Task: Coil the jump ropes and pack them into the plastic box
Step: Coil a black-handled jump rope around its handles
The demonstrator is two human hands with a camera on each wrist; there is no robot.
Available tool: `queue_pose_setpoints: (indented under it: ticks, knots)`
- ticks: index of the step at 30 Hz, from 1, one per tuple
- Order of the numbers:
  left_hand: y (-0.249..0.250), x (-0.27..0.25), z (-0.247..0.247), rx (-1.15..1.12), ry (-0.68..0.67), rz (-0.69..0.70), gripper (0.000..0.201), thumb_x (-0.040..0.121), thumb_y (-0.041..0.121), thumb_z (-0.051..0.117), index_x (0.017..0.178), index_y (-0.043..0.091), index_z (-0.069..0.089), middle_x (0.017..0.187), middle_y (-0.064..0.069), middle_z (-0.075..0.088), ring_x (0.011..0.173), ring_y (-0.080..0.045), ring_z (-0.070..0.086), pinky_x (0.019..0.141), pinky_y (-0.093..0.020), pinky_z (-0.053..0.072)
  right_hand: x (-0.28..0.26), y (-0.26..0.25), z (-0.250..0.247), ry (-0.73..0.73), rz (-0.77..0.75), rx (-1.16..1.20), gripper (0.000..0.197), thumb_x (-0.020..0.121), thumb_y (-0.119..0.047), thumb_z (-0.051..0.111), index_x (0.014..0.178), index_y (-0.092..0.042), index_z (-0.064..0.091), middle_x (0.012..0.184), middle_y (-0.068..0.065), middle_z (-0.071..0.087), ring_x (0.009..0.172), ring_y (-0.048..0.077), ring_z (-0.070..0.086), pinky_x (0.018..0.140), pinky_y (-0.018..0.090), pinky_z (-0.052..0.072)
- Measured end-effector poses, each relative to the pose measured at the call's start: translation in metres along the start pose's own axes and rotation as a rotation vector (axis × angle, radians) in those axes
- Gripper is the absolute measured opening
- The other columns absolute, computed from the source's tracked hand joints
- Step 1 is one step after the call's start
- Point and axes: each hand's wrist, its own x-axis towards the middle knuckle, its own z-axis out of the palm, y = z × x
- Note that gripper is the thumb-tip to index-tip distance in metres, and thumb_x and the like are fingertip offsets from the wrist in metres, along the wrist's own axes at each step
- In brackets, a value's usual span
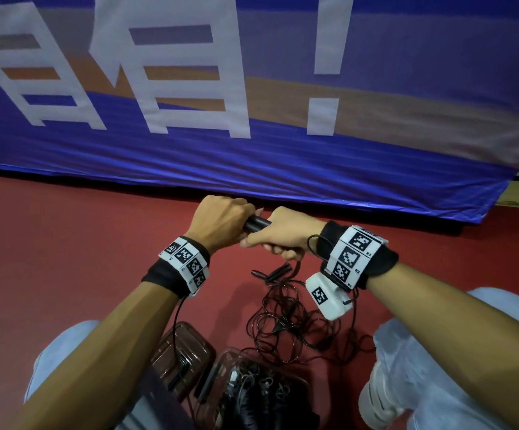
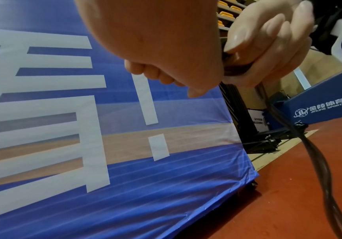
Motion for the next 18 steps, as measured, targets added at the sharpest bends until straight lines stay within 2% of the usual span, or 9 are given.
queue_pose_setpoints:
  ticks: [3,6,9,12,15,18]
  knots:
    - [-0.004,0.002,-0.003,-0.003,-0.006,-0.006,0.050,0.099,0.044,0.043,0.057,0.019,0.054,0.054,0.004,0.054,0.038,-0.023,0.049,0.046,-0.024,0.021,0.000,-0.002,-0.001,-0.049,-0.009,0.074,0.045,0.083,-0.051,0.080,0.065,-0.017,0.058,0.054,-0.003,0.050,0.037,0.009,0.039,0.039,0.020,0.027]
    - [-0.009,0.004,-0.007,-0.020,-0.046,-0.081,0.045,0.096,0.041,0.048,0.056,0.021,0.047,0.055,0.001,0.057,0.043,-0.028,0.053,0.045,-0.026,0.026,0.004,-0.005,-0.004,-0.139,-0.031,0.294,0.047,0.095,-0.054,0.065,0.077,-0.011,0.063,0.061,-0.002,0.050,0.036,0.005,0.033,0.035,0.017,0.019]
    - [-0.008,0.006,-0.012,-0.073,-0.106,-0.206,0.031,0.084,0.031,0.065,0.057,0.018,0.056,0.057,-0.006,0.062,0.051,-0.037,0.060,0.048,-0.033,0.040,0.009,-0.005,-0.012,-0.264,-0.009,0.570,0.066,0.097,-0.063,0.052,0.092,0.001,0.066,0.071,0.002,0.051,0.037,0.002,0.034,0.029,0.016,0.019]
    - [-0.006,0.008,-0.011,-0.081,-0.131,-0.278,0.048,0.097,0.043,0.054,0.055,0.020,0.050,0.054,-0.007,0.060,0.053,-0.038,0.059,0.052,-0.030,0.034,0.012,-0.001,-0.017,-0.346,0.036,0.775,0.086,0.091,-0.076,0.048,0.094,0.007,0.069,0.078,0.006,0.053,0.035,0.002,0.032,0.029,0.016,0.018]
    - [-0.002,0.009,-0.009,-0.061,-0.170,-0.308,0.048,0.100,0.044,0.047,0.059,0.019,0.052,0.060,-0.008,0.063,0.059,-0.038,0.061,0.055,-0.032,0.035,0.012,0.002,-0.015,-0.245,0.066,0.815,0.106,0.088,-0.089,0.027,0.087,0.008,0.070,0.069,0.008,0.054,0.032,0.005,0.028,0.033,0.018,0.019]
    - [0.005,0.008,-0.009,-0.054,-0.224,-0.298,0.042,0.098,0.039,0.048,0.061,0.019,0.050,0.064,-0.007,0.065,0.062,-0.039,0.062,0.056,-0.035,0.038,0.013,0.008,-0.012,-0.092,0.075,0.708,0.117,0.087,-0.090,0.007,0.080,0.008,0.071,0.058,0.007,0.050,0.033,0.009,0.025,0.039,0.021,0.023]
